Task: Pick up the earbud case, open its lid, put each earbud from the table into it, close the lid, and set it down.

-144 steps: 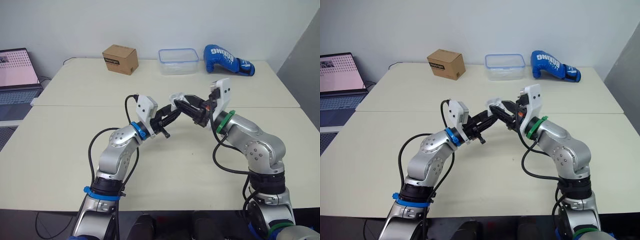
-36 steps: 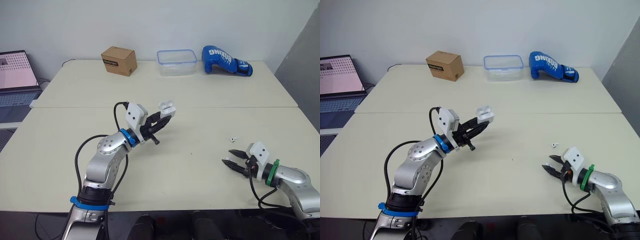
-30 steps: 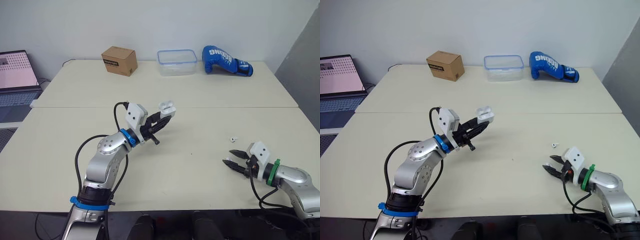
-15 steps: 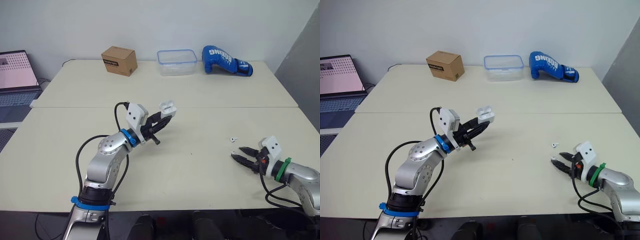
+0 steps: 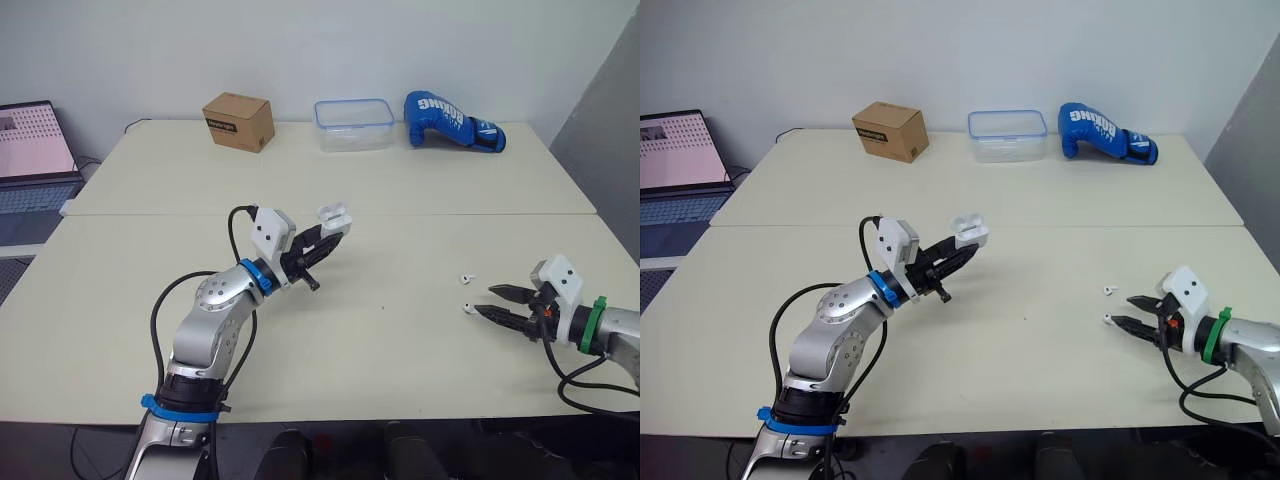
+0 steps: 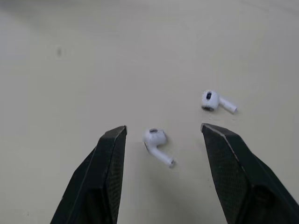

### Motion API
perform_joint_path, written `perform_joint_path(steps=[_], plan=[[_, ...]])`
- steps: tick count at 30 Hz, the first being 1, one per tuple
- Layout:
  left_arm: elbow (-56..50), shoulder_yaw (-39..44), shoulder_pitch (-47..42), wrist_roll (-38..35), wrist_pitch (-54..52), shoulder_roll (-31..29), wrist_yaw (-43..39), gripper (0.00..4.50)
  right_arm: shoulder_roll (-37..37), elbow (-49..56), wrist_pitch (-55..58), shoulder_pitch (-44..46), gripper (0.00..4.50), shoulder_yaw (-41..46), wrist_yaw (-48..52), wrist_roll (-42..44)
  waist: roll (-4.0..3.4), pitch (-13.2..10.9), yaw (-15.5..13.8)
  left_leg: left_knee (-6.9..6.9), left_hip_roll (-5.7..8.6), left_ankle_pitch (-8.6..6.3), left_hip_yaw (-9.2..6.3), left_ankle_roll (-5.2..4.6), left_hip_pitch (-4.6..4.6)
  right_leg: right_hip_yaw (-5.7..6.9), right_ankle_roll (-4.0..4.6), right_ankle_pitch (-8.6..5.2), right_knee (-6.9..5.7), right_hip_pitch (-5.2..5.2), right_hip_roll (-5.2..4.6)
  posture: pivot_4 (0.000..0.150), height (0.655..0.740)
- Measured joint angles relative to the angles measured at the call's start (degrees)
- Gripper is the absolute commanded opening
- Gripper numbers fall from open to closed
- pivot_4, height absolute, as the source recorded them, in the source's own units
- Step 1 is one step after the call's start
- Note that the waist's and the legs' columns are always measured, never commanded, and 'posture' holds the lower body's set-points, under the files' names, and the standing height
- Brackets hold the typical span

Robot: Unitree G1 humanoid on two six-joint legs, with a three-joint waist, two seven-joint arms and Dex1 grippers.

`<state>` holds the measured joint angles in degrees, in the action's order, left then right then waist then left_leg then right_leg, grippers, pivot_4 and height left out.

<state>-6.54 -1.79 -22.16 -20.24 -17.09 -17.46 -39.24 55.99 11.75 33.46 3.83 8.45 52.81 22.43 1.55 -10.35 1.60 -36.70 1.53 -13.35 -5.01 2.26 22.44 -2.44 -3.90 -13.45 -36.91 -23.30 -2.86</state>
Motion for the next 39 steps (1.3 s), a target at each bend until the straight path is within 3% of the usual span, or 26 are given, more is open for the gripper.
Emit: perform_joint_path(steps=[3, 8, 11, 13, 22, 39], plan=[[0.01, -0.12, 0.12, 0.34, 0.24, -0.12, 0.08, 0.77, 7.26, 4.00, 6.60, 6.16, 2.62, -5.46, 3.36, -0.98, 0.00, -0.02, 0.12, 0.01, -0.09, 0.00, 0.02, 0.00, -0.03, 0.04, 0.00, -0.01, 0.02, 0.00, 0.04, 0.150, 0.7400], [-0.01, -1.43, 0.24, 1.32, 1.08, 1.12, 0.96, 0.77, 8.63, 5.06, 12.78, 16.99, 2.62, -14.09, 5.12, -3.35, 0.02, -0.03, -0.11, 0.00, -0.05, -0.01, -0.07, 0.00, 0.05, 0.06, 0.01, -0.02, 0.05, -0.01, 0.00, 0.150, 0.7400], [-0.14, -1.70, 0.67, 1.43, 1.35, 1.60, 1.69, 0.77, 9.02, 3.53, 12.40, 19.31, 2.02, -19.13, 7.44, -6.07, 0.02, -0.03, -0.24, 0.00, -0.07, -0.01, -0.11, -0.01, 0.10, 0.09, 0.06, 0.02, 0.06, -0.03, -0.10, 0.150, 0.7400], [-0.21, -1.72, 1.62, 1.47, 1.47, 1.86, 2.26, 0.77, 9.06, 2.60, 10.72, 19.64, 1.37, -21.95, 8.72, -8.25, 0.01, -0.03, -0.25, 0.00, -0.06, -0.02, -0.09, -0.02, 0.11, 0.08, 0.07, 0.02, 0.05, -0.03, -0.17, 0.150, 0.7400], [-2.98, -2.29, 4.12, 1.55, 1.49, 2.09, 3.87, 0.77, 5.30, -4.35, 5.02, 22.58, 1.37, -27.66, 9.71, -15.89, 0.01, -0.03, -0.22, -0.03, -0.06, -0.02, -0.07, -0.03, 0.10, 0.08, 0.09, 0.04, 0.03, -0.04, -0.17, 0.150, 0.7400], [-4.69, -2.29, 4.85, 1.49, 1.10, 1.89, 6.06, 0.77, 1.96, -9.67, 2.29, 25.00, 1.37, -28.35, 13.73, -21.52, 0.01, -0.03, -0.13, -0.04, 0.00, -0.02, -0.06, -0.03, 0.07, 0.09, 0.12, 0.06, 0.02, -0.04, -0.16, 0.150, 0.7400]])
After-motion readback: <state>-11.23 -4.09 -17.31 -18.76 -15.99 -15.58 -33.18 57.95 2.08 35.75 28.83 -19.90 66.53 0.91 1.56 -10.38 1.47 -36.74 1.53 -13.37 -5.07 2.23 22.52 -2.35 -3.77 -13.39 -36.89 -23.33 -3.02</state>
